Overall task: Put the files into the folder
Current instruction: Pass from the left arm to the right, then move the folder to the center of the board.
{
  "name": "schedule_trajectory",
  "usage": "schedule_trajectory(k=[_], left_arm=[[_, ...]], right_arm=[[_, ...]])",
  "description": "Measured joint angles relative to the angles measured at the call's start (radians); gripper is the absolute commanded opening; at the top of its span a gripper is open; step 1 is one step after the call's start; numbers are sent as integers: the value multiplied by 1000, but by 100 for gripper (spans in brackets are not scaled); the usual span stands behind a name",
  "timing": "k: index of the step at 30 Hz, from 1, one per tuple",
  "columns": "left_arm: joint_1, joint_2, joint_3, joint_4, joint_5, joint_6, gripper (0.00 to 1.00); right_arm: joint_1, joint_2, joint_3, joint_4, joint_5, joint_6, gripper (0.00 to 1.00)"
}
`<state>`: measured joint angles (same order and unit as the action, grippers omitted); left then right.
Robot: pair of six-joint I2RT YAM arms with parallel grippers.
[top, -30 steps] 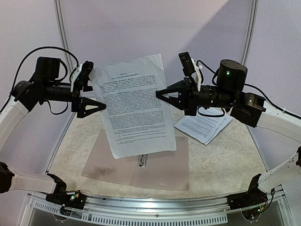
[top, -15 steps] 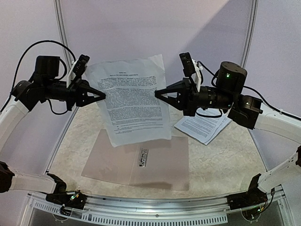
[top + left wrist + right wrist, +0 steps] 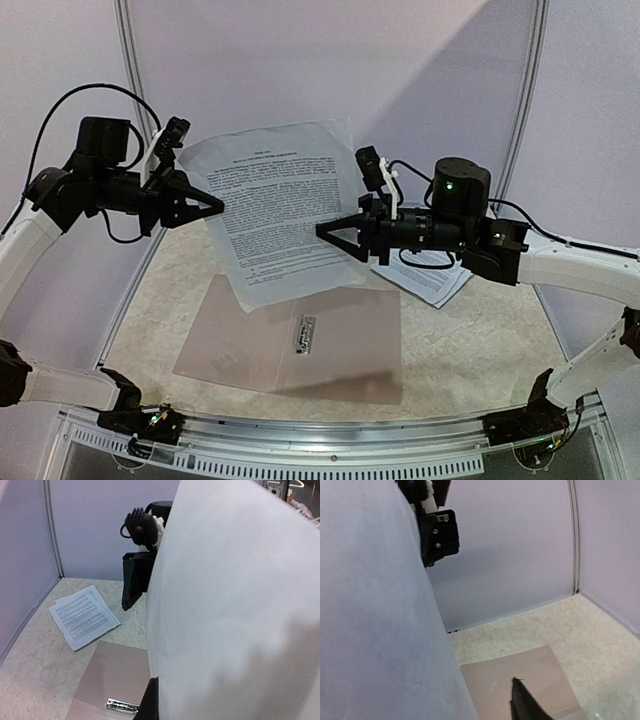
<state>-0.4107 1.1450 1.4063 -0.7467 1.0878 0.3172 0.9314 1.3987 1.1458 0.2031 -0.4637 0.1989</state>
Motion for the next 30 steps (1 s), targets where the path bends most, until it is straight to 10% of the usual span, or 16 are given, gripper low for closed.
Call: schedule_trajectory(k=[1,4,6,15,23,30], left_arm=[[0,0,-1,-10,-1,11,7],[0,0,-1,-38,-20,38,85],[0,0,-1,-64,-61,66,99],[93,-8,-180,-179,-538,362,99],[269,77,-665,43,-981,536,89],[283,90,-895,268,-1103,584,80]], right_arm=[[0,10,0,1,5,3,2],[0,32,9,-8,9,9,0],[0,50,24,-22,14,26,0],[-61,78,-107,-23,135,193,0],[-173,230,-222,56,133,396,0],[-171,354,-212,138,66,479,0]])
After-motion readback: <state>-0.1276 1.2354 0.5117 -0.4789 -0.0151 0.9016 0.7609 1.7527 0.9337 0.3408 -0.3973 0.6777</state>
